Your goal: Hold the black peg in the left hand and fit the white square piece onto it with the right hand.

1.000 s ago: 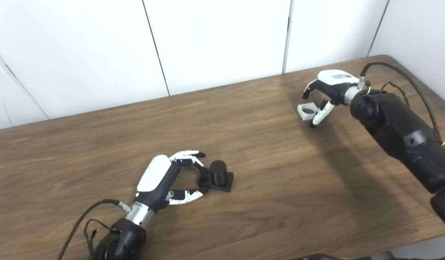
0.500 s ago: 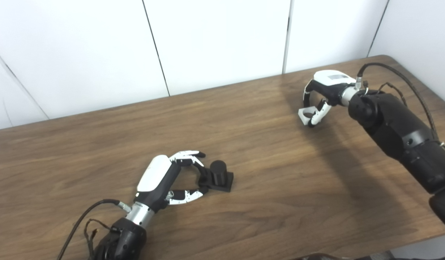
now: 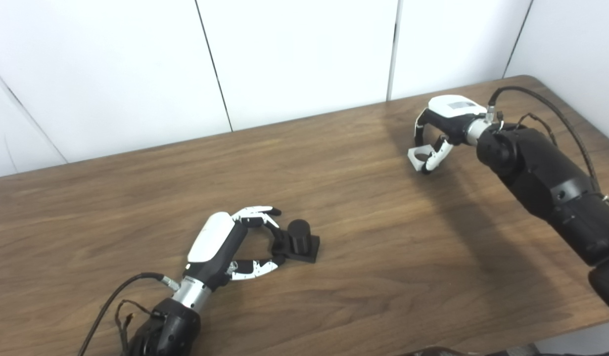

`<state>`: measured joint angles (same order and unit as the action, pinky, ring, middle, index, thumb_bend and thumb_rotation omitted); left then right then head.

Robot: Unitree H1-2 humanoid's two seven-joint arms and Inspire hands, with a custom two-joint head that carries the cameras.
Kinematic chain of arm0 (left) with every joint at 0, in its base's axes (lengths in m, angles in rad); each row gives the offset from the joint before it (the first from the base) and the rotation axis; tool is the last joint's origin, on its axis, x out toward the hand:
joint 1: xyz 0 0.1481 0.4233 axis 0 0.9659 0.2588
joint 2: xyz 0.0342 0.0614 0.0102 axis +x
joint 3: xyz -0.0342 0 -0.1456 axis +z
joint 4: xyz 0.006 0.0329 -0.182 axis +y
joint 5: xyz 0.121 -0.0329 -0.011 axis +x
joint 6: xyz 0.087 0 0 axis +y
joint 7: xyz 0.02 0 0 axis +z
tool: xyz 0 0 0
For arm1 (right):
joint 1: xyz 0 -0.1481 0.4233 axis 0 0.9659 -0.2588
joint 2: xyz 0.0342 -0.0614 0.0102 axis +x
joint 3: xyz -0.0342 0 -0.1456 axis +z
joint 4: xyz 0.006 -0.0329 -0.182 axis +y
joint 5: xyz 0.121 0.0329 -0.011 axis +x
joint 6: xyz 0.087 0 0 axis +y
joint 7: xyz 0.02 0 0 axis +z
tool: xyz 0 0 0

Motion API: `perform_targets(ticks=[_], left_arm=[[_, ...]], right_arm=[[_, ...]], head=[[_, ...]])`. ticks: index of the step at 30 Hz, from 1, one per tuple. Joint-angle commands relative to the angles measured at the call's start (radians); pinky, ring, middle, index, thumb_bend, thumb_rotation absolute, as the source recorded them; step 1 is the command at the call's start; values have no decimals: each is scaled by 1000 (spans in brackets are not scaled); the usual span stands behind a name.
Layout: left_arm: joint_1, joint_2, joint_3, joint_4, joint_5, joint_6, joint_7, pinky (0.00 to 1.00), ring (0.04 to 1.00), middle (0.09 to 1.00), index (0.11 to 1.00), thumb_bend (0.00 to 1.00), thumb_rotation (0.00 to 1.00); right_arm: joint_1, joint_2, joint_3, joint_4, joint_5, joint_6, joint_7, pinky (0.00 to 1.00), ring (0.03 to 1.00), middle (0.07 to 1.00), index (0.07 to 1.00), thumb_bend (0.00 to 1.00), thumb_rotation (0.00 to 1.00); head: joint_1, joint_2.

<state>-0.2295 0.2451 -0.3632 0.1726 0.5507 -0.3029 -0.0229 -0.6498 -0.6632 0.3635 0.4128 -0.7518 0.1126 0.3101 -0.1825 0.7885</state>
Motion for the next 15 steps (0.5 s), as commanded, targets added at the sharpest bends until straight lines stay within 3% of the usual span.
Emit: perform_targets(ticks=[1,15], left_arm=[[40,24,-4,40,11,49,-45,672,820,791,490,523,70],[37,24,-6,43,11,47,-42,680,818,789,489,523,69]], right_arm=[[-9,-14,-3,4,-20,-14,-36,843,837,775,485,521,137],[18,-47,-63,-58,17,-75,-78,892,865,780,483,518,137]], head=[[-1,2],[-1,4]])
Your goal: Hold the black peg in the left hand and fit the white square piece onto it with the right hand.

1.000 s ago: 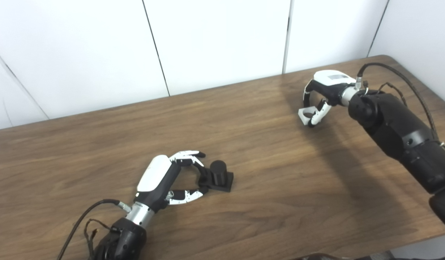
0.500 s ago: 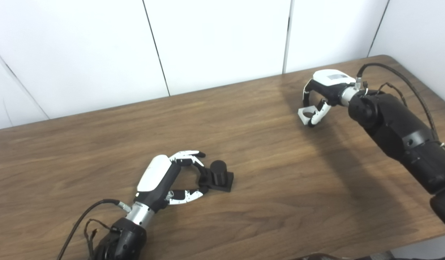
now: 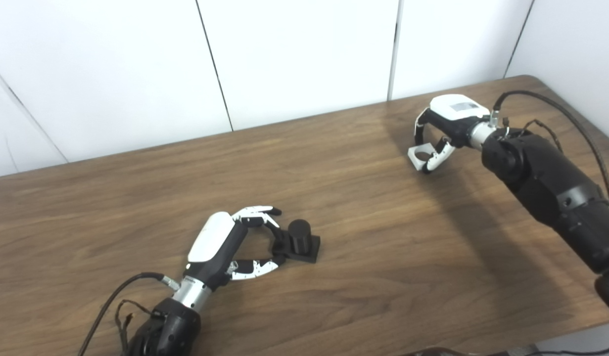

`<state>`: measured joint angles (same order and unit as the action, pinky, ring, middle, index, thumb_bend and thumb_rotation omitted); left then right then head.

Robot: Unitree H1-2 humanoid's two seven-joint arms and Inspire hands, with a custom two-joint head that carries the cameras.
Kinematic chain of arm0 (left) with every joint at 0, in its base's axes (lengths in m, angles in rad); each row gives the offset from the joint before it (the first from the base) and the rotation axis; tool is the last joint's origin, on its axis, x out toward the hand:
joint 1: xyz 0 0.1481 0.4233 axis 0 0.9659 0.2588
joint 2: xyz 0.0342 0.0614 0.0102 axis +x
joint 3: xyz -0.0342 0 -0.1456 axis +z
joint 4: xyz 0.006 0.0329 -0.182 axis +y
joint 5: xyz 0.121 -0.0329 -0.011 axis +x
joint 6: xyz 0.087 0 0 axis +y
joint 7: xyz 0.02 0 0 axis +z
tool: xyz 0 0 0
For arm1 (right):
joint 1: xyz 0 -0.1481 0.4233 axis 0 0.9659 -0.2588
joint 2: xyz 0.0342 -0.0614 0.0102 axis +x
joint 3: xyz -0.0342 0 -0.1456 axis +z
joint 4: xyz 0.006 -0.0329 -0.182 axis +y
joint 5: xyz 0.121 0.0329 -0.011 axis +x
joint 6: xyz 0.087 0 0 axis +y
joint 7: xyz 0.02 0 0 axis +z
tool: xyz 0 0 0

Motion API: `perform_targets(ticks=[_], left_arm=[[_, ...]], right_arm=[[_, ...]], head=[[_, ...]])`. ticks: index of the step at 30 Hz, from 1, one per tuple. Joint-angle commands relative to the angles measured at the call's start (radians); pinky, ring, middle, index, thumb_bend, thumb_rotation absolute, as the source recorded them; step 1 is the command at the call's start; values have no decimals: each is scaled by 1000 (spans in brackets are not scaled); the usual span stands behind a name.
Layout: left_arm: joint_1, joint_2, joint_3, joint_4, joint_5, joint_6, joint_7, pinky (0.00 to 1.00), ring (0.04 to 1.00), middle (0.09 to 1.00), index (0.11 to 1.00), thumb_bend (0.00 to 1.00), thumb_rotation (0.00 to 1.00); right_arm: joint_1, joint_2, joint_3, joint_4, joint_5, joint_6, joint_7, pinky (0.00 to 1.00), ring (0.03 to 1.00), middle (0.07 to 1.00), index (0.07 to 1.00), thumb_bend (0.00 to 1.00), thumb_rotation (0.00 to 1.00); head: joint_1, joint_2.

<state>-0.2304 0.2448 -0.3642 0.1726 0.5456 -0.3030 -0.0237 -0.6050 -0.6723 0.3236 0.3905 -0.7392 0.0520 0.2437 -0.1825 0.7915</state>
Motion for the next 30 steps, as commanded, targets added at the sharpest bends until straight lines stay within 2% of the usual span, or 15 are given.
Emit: perform_targets(ticks=[1,6,12,20,30], left_arm=[[39,24,-5,43,16,46,-41,682,819,789,489,523,69],[38,25,-5,47,16,41,-37,675,815,787,489,523,70],[37,20,-9,49,25,42,-34,669,809,784,489,523,70],[38,19,-10,46,23,48,-38,671,818,790,490,522,71],[37,15,-12,45,27,53,-39,673,814,789,490,523,71]], right_arm=[[-25,-42,-29,-49,9,-15,-6,893,867,780,483,518,138],[-16,-55,-53,-115,32,-32,14,895,871,778,484,518,136],[-17,-65,-56,-189,30,-61,35,879,868,780,484,517,140],[-18,-49,-59,-283,35,-67,72,855,872,785,484,518,140],[-27,-19,-49,-398,81,-110,135,803,865,790,483,518,141]], head=[[-1,1],[-5,4],[-2,5],[-1,5],[5,6]])
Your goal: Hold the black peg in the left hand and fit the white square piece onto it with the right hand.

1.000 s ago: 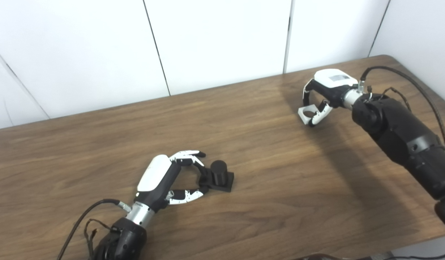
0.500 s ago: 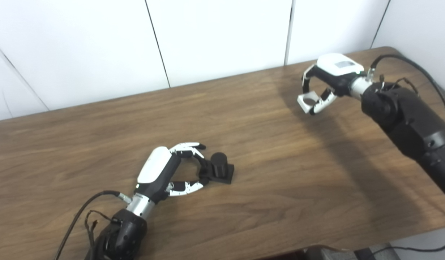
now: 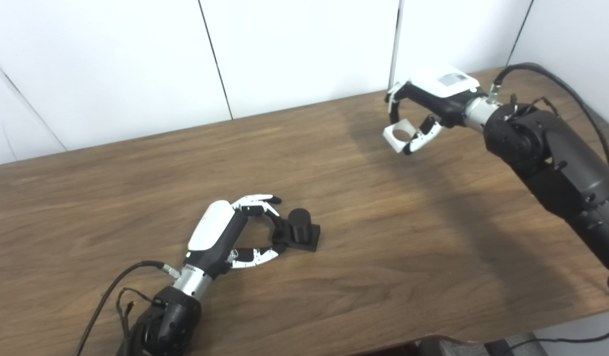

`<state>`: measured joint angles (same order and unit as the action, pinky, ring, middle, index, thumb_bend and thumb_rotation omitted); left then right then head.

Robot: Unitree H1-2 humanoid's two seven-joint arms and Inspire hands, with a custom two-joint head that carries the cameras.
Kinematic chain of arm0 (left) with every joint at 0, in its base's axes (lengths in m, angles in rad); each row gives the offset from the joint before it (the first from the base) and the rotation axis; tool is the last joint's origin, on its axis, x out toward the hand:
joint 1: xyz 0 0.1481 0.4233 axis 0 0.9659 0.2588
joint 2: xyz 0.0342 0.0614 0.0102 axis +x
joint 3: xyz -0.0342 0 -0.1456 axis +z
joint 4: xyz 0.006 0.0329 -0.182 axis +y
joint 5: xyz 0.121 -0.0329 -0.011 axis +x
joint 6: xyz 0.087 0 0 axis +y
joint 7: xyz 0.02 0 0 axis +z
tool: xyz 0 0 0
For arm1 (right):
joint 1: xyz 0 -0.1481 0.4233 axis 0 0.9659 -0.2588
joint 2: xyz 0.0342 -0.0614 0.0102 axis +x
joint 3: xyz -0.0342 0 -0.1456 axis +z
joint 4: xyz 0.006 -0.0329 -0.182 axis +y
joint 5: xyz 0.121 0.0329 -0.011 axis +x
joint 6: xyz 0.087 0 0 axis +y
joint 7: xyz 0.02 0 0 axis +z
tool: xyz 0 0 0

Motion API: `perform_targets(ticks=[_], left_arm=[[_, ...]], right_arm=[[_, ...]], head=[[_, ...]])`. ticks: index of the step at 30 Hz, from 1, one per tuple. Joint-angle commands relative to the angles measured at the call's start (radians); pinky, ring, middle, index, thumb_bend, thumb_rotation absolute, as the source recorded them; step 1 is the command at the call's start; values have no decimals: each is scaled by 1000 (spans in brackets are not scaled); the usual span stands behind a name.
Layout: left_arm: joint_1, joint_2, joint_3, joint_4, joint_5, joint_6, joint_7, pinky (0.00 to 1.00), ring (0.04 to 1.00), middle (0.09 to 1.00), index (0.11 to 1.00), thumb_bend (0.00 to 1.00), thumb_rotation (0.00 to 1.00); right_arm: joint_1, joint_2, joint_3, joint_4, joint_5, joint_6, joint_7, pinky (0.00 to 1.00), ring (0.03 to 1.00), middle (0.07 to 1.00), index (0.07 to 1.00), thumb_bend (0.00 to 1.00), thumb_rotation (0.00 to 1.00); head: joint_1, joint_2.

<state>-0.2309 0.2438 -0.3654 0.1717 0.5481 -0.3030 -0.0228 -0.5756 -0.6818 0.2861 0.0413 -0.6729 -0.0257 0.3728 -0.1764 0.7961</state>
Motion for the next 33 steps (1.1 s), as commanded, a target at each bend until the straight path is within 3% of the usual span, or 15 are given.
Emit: perform_targets(ticks=[1,16,26,33], left_arm=[[36,15,-11,45,25,54,-40,675,814,789,490,523,70],[31,5,-15,34,35,73,-43,669,817,787,489,523,70],[24,-18,-25,35,57,89,-35,669,814,786,489,523,70],[22,-31,-25,49,63,79,-26,665,814,788,489,522,74]], right_arm=[[-58,-4,-12,-61,18,-33,15,806,866,791,483,518,141],[-66,89,-17,-248,132,26,193,791,889,803,481,518,143],[-66,122,-13,-275,206,6,237,791,885,792,480,517,143],[-73,149,12,-288,225,-17,258,770,873,794,480,518,146]], head=[[2,1],[65,5],[151,15],[171,19]])
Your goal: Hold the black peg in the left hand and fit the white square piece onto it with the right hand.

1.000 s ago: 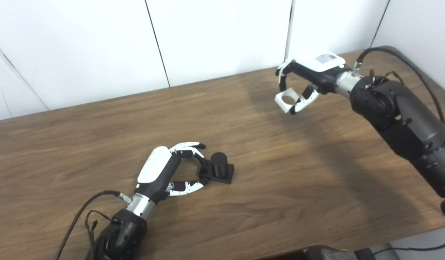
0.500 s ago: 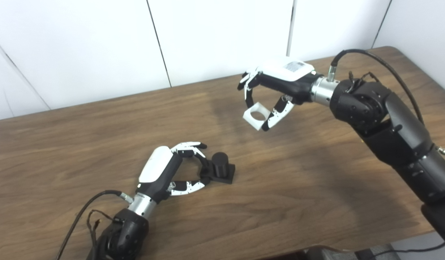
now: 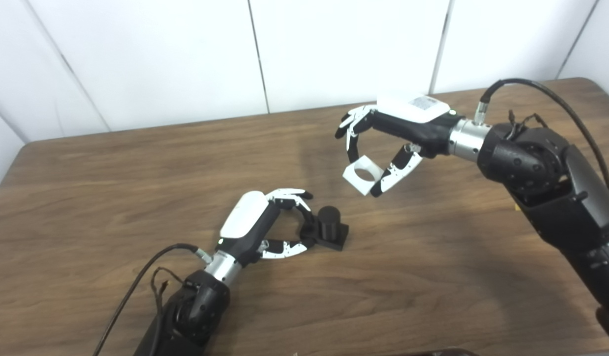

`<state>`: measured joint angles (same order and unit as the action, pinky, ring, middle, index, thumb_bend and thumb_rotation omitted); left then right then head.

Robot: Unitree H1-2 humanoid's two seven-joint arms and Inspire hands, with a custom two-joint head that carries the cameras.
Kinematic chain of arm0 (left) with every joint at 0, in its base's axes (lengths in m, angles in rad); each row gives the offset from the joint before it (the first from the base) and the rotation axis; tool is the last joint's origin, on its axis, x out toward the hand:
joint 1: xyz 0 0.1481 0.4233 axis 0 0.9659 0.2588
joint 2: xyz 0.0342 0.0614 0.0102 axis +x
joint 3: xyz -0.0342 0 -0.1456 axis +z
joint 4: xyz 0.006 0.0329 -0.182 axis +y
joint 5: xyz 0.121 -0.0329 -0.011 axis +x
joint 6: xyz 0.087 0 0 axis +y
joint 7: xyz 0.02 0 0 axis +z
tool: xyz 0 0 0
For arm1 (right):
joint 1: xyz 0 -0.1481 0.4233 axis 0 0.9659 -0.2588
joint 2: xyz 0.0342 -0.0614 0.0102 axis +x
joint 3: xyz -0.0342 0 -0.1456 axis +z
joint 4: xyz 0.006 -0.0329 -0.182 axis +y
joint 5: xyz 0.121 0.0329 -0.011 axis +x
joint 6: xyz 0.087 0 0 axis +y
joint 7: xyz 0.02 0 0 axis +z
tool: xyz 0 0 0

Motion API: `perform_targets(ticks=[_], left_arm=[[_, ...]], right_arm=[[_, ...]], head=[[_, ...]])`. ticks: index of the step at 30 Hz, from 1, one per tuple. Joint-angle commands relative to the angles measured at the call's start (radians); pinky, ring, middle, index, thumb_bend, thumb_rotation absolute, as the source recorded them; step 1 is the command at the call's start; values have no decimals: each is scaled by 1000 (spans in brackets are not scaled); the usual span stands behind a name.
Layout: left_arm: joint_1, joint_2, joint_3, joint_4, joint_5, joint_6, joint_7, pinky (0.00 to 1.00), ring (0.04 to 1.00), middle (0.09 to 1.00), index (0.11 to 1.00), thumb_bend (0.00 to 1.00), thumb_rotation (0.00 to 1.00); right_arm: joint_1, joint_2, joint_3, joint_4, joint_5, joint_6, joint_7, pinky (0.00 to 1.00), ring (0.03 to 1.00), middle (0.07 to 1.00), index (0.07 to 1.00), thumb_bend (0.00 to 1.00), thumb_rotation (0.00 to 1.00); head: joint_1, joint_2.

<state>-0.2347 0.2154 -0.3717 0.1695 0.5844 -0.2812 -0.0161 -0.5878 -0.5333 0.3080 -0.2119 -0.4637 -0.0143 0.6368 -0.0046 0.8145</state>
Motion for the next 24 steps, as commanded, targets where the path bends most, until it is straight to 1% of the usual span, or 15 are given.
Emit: perform_targets(ticks=[1,6,14,24], left_arm=[[26,-3,-18,52,26,57,-32,663,814,788,489,522,73],[25,-7,-16,50,28,64,-36,667,813,787,488,523,71],[22,-12,-17,48,32,74,-38,672,813,788,489,524,69],[22,-12,-18,49,29,73,-38,667,811,786,488,523,69]], right_arm=[[-62,4,-7,-35,16,-34,-6,770,869,792,480,518,146],[-72,21,5,-45,22,-31,10,786,867,789,479,519,144],[-90,42,24,-48,29,-29,35,778,864,790,479,519,144],[-87,68,54,-47,15,-28,48,823,865,789,480,518,142]], head=[[5,3],[16,5],[14,5],[21,7]])
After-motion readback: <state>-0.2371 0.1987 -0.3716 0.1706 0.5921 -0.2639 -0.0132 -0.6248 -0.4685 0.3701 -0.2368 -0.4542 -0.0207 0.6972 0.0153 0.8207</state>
